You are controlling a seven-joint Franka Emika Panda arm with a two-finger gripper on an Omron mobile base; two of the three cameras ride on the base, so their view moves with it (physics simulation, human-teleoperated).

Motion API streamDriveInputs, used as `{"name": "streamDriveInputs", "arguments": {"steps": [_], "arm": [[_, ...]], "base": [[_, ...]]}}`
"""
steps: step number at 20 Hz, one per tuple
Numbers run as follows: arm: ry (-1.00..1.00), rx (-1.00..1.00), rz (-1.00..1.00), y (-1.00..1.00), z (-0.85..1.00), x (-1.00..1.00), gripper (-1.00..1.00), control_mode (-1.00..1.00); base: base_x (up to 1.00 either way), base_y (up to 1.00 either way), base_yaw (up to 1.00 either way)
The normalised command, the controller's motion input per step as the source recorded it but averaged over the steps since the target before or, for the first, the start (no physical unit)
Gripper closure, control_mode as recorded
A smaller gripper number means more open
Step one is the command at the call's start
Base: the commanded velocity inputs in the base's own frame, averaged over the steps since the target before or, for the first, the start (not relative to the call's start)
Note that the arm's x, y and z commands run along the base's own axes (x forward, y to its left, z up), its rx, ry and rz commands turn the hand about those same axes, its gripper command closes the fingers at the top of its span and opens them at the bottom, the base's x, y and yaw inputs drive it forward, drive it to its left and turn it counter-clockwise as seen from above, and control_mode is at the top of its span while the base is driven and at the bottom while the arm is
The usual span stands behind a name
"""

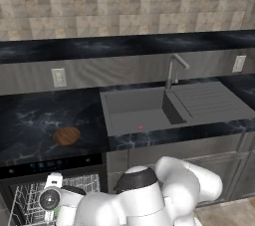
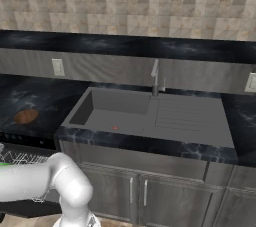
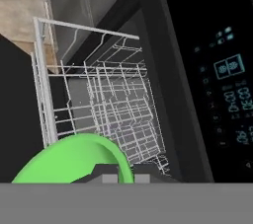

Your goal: Pick up the cup and bowl from the counter, place them in the dishwasher, and close the dishwasher door.

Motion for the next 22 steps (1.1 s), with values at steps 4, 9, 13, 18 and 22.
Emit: {"name": "streamDriveInputs", "arguments": {"steps": [4,9,13,18,22], "arm": [[0.0,-0.08,0.0,0.11,-0.59,0.0,1.0,-1.0],[0.0,-0.06,0.0,0.14,-0.55,0.0,1.0,-1.0],[0.0,0.0,0.0,0.04,-0.51,0.0,1.0,-1.0],[0.0,0.0,0.0,0.0,-0.4,0.02,1.0,-1.0],[0.0,0.0,0.0,0.0,-0.08,0.15,1.0,-1.0]], "base": [[0.0,0.0,0.0],[0.0,0.0,0.0],[0.0,0.0,0.0],[0.0,0.0,0.0],[0.0,0.0,0.0]]}}
